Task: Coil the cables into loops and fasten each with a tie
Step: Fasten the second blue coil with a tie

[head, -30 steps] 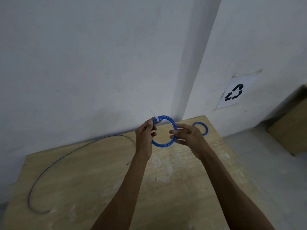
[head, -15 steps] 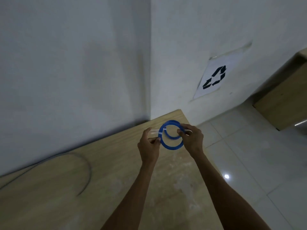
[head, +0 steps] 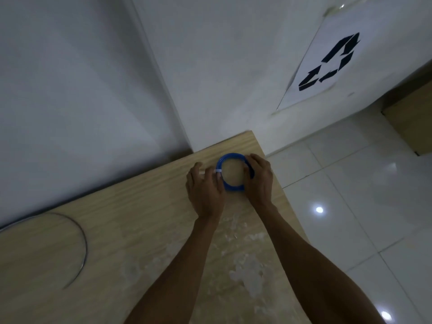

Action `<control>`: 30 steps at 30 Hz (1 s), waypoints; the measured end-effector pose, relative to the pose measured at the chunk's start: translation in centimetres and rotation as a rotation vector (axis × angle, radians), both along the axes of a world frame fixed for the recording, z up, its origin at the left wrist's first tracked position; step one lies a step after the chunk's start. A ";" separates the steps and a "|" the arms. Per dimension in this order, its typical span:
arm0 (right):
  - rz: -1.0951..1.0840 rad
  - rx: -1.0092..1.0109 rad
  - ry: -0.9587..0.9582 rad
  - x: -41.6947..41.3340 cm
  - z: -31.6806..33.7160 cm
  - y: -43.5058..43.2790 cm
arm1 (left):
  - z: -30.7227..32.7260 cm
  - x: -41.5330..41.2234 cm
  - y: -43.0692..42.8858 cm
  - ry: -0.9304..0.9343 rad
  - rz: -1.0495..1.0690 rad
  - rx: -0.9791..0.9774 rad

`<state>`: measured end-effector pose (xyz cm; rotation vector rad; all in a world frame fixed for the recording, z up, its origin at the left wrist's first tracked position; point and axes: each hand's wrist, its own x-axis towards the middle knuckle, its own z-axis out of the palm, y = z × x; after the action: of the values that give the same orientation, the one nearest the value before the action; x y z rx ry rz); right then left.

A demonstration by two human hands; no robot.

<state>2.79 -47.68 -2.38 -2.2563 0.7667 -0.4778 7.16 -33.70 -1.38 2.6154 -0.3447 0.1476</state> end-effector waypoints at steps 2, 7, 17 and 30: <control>0.009 0.000 -0.019 -0.4 -0.9 0.1 | -1.2 0.3 0.1 -0.003 -0.090 -0.006; 0.141 -0.135 0.054 -1.8 -1.9 0.8 | -2.7 0.3 0.4 0.054 -0.144 -0.002; 0.204 -0.240 0.258 -1.9 -1.8 1.5 | -3.1 0.2 1.1 0.107 -0.287 0.076; 0.146 -0.264 0.318 -2.3 -1.8 1.7 | -3.7 0.1 1.0 0.096 -0.167 0.146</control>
<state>0.51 -45.99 -4.18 -2.6539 0.7193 -0.1567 7.27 -32.65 -5.05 2.7105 -0.5559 -0.0623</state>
